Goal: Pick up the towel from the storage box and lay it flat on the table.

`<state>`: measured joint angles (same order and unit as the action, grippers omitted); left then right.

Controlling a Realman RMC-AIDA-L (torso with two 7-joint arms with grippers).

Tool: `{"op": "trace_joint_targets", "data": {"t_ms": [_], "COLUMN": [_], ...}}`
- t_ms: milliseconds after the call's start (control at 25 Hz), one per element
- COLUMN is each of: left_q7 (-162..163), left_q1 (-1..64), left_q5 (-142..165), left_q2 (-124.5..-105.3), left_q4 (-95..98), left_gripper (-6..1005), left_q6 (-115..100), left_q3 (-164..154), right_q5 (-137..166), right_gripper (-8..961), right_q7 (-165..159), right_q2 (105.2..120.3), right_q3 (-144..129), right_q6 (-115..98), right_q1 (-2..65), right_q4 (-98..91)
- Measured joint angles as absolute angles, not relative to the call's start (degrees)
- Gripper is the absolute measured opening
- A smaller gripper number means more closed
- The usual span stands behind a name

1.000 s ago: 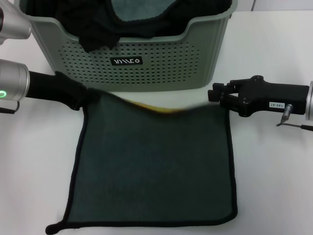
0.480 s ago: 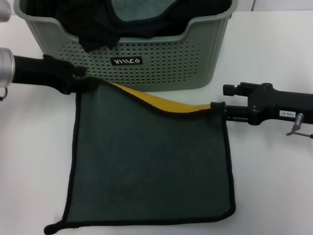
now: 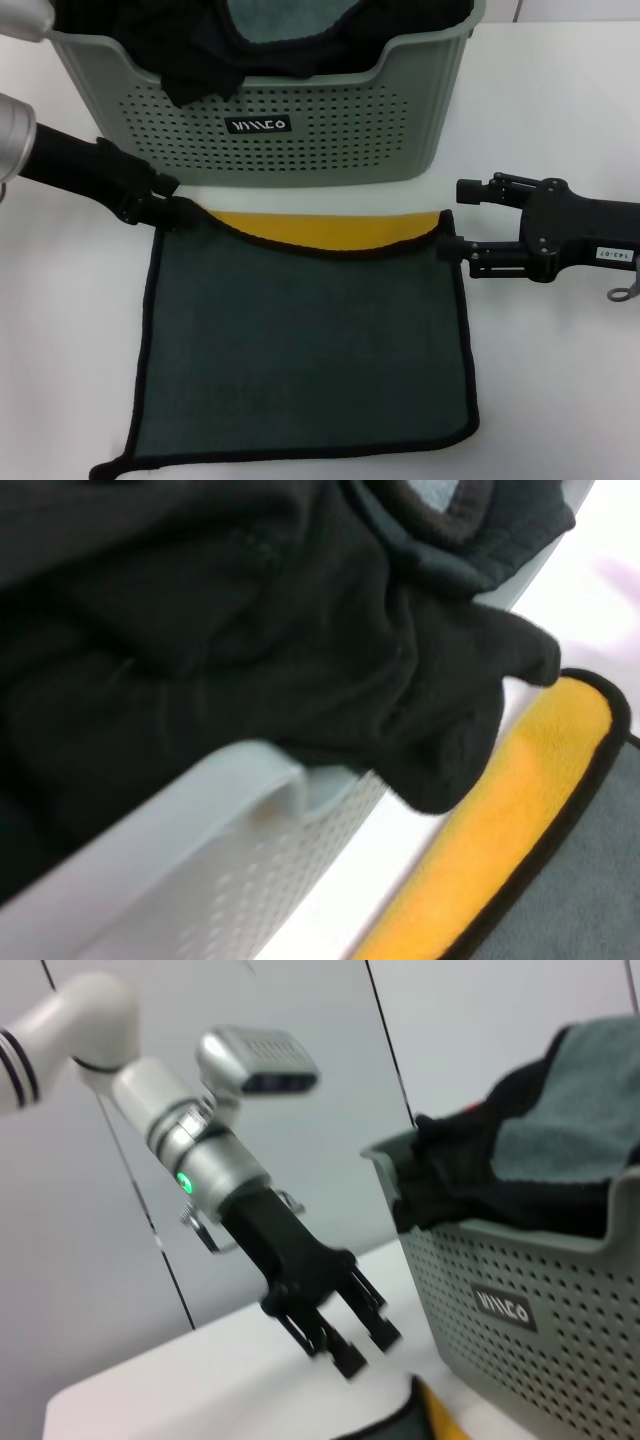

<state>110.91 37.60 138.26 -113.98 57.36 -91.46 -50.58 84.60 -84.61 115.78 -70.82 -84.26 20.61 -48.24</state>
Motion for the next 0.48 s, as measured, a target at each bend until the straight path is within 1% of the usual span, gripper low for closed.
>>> {"op": "trace_joint_targets", "data": {"t_ms": [80, 200, 320, 400, 480], "left_q7": [110.7, 109.8, 105.2, 98.7, 93.3], "left_q1": [37.5, 37.1, 34.1, 30.8, 27.8], "left_q5": [138.4, 137.4, 130.4, 120.8, 111.5], "left_q2": [-114.58, -114.89, -114.97, -114.84, -114.62], "left_q4": [58.0, 59.2, 62.5, 64.5, 64.6], "left_gripper": [527, 528, 582, 618, 619], "left_q6": [-91.1, -91.4, -95.6, -102.7, -109.1], "left_q3": [-50.7, -50.3, -50.2, -50.1, -50.0], "right_q5": [84.0, 83.7, 84.3, 85.4, 85.9], "right_gripper": [885, 885, 885, 885, 885], "right_q7": [-84.4, -84.2, -82.7, -80.8, -79.1], "right_q2": [115.74, 115.68, 115.43, 115.0, 114.74], "right_q3": [-70.8, -70.7, -70.7, -70.7, -70.7], "right_q6": [-84.9, -85.8, -89.6, -94.3, -98.6], "right_q1": [20.4, 20.2, 20.1, 20.2, 20.1], "right_q4": [-48.3, -48.2, -48.2, -48.1, -47.9]}}
